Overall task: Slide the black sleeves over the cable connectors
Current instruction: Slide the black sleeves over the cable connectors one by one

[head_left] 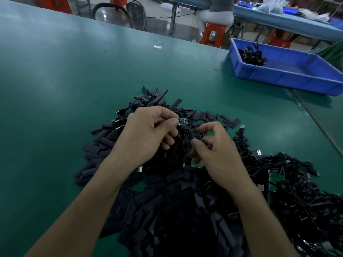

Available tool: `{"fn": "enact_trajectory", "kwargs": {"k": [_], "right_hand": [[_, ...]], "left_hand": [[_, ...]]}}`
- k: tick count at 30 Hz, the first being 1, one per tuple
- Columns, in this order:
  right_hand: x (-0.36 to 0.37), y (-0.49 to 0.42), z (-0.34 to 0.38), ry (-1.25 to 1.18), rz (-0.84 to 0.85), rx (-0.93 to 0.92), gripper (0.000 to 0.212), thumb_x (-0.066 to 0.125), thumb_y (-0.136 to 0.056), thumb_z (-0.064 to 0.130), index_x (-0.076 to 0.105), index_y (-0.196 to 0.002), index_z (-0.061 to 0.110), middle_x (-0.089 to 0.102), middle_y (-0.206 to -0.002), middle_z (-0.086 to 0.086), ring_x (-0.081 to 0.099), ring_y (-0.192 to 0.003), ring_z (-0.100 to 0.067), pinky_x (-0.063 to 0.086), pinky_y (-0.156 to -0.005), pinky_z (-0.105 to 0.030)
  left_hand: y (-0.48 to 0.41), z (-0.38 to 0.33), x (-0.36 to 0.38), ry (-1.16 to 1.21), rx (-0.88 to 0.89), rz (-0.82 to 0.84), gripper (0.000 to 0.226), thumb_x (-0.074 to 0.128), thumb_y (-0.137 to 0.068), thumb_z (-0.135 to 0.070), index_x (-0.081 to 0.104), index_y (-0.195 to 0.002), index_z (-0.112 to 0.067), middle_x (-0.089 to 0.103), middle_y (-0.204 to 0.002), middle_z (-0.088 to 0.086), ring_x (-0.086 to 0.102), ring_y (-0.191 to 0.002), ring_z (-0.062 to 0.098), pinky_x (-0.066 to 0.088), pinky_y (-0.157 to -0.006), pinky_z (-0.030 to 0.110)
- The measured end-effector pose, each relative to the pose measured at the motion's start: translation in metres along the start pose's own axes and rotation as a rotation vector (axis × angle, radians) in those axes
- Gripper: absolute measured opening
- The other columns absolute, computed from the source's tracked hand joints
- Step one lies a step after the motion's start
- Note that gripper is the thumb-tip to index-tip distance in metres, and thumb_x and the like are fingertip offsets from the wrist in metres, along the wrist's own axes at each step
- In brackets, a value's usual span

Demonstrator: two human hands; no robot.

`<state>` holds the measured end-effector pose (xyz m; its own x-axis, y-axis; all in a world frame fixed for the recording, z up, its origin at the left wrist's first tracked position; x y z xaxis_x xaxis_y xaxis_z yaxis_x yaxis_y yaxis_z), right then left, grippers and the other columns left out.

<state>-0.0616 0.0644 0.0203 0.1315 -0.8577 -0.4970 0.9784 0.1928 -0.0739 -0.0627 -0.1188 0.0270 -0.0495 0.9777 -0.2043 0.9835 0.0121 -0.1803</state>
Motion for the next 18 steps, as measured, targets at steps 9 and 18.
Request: {"fn": "enact_trajectory", "kwargs": {"k": [9,18], "right_hand": [[-0.012,0.0,0.003,-0.195,-0.124,-0.075,0.019,0.071,-0.092,0.014,0.073,-0.104,0.029,0.074,-0.083,0.009,0.067,-0.066,-0.003,0.051,-0.062,-0.012],[-0.014,0.001,0.007,-0.184,-0.166,-0.151,0.017,0.075,-0.081,0.031,0.071,-0.097,0.036,0.073,-0.072,0.011,0.068,-0.066,-0.002,0.048,-0.064,-0.008]], "left_hand": [[0.0,0.005,0.006,-0.084,-0.012,0.065,0.02,0.059,-0.101,-0.017,0.069,-0.09,-0.03,0.073,-0.073,-0.006,0.069,-0.056,0.011,0.052,-0.053,0.017],[0.0,0.004,0.006,-0.093,-0.019,0.081,0.013,0.059,-0.101,-0.018,0.068,-0.094,-0.025,0.074,-0.076,-0.008,0.07,-0.059,0.012,0.053,-0.054,0.019]]}}
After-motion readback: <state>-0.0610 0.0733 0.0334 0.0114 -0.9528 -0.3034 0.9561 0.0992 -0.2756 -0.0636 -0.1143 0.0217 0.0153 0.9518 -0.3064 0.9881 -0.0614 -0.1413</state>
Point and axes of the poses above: each hand's wrist, its own y-axis away from the middle knuckle, its own x-axis out of the palm, z = x × y, the point moved 3 cm from there along -y, towards the middle knuckle
